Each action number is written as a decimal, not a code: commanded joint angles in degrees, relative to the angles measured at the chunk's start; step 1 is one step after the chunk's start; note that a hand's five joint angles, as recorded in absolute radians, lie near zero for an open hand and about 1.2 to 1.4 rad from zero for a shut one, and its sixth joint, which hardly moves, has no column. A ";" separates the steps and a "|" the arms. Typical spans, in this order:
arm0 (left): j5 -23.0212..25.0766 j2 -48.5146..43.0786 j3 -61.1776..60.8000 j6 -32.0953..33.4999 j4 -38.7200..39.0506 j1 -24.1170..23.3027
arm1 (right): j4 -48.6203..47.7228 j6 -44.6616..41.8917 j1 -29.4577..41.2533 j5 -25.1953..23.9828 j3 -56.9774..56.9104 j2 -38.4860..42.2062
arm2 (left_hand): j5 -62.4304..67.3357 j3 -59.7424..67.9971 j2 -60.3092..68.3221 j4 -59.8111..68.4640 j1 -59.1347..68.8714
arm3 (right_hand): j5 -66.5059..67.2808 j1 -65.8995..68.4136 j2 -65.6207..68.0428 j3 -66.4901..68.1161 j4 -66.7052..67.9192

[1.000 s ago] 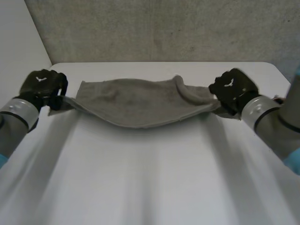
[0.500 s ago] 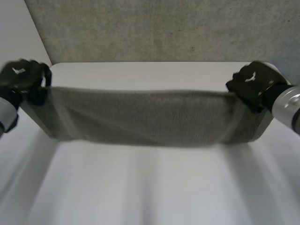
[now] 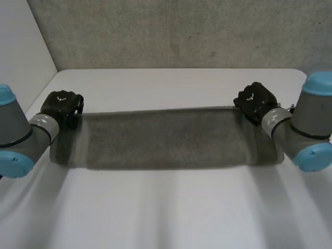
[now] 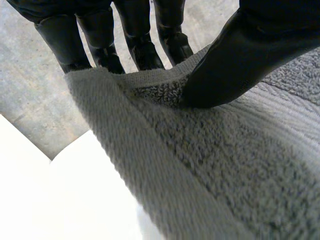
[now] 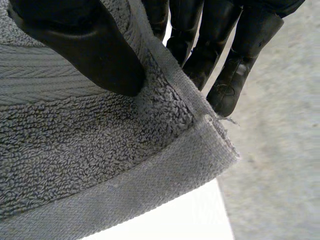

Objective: Fold the towel.

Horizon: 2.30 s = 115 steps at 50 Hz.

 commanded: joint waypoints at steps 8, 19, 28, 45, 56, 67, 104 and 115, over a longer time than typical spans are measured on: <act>-1.17 -5.71 5.28 0.28 1.06 -3.07 | -17.36 -0.17 1.12 2.85 -0.40 6.71 | -85.64 -78.60 -76.60 -77.43 -73.66 | -66.98 -66.91 -66.10 -66.45 -66.86; -3.45 -0.09 3.17 -0.34 1.68 -3.60 | -17.01 2.64 1.12 5.75 5.49 0.03 | -85.47 -78.44 -76.43 -77.26 -73.50 | -66.98 -66.91 -66.10 -66.45 -66.86; -2.75 9.14 -6.67 -0.60 4.58 -2.63 | -4.71 9.50 0.94 6.02 14.98 -13.51 | -84.30 -77.26 -75.26 -76.09 -72.32 | -65.55 -65.48 -64.67 -65.02 -65.43; 6.92 20.57 -22.49 -13.43 8.97 -0.43 | 9.79 18.29 -0.03 3.73 16.03 -12.89 | -84.13 -77.09 -75.09 -75.92 -72.15 | -51.59 -51.52 -50.71 -51.06 -51.47; 7.01 20.48 -22.75 -13.70 9.06 -0.43 | 6.81 18.11 -1.87 4.17 15.33 -5.51 | -84.13 -77.09 -75.09 -75.92 -72.15 | -42.67 -42.61 -41.79 -42.15 -42.55; 7.01 20.39 -22.84 -13.70 9.06 -0.43 | 4.08 17.32 -3.63 4.52 14.71 -3.93 | -84.13 -77.09 -75.09 -75.92 -72.15 | -2.13 -2.07 -1.25 -1.61 -2.02; 6.66 22.59 -21.26 -13.96 9.15 -0.43 | -2.06 1.85 13.46 9.98 2.76 -14.48 | -84.13 -77.09 -75.09 -75.92 -72.15 | 3.02 3.09 3.90 3.55 3.14; 6.75 22.33 -21.87 -13.87 9.15 -1.66 | -2.07 1.59 30.29 9.18 3.46 -1.30 | -84.13 -77.09 -75.09 -75.92 -72.15 | 3.02 3.09 3.90 3.55 3.14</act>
